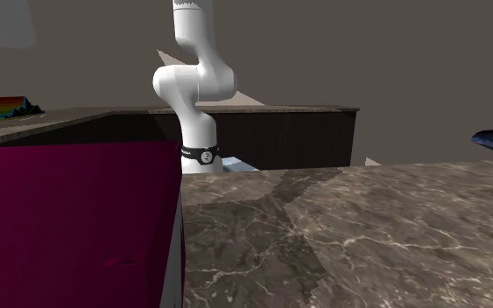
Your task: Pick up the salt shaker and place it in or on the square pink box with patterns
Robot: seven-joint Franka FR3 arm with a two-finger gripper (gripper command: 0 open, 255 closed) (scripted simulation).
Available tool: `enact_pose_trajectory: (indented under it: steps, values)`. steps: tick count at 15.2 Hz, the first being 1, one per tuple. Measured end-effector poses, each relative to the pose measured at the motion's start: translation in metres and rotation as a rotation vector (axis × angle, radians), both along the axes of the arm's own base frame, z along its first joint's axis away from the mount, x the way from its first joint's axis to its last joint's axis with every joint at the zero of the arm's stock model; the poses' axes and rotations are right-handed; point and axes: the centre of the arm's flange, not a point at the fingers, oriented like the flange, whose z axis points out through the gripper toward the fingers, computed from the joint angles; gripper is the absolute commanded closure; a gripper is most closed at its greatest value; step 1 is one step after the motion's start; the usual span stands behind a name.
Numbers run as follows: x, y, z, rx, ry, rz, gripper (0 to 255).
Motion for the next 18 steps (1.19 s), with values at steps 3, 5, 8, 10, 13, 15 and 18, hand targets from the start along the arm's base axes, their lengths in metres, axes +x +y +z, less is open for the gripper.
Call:
enact_pose_trajectory:
  steps: [3,5,8,10,13,15,18]
  values:
    - [0.0,-0.002,-0.016,0.0,0.0,0.0,255]
    - [0.001,-0.002,-0.026,0.0,0.0,0.0,255]
    - [0.0,-0.001,-0.043,0.0,0.0,0.0,255]
    - [0.0,-0.001,-0.053,0.0,0.0,0.0,255]
    - [0.0,0.0,-0.066,0.0,0.0,0.0,255]
    - [0.0,-0.001,-0.068,0.0,0.0,0.0,255]
    - [0.0,-0.001,-0.068,0.0,0.0,0.0,255]
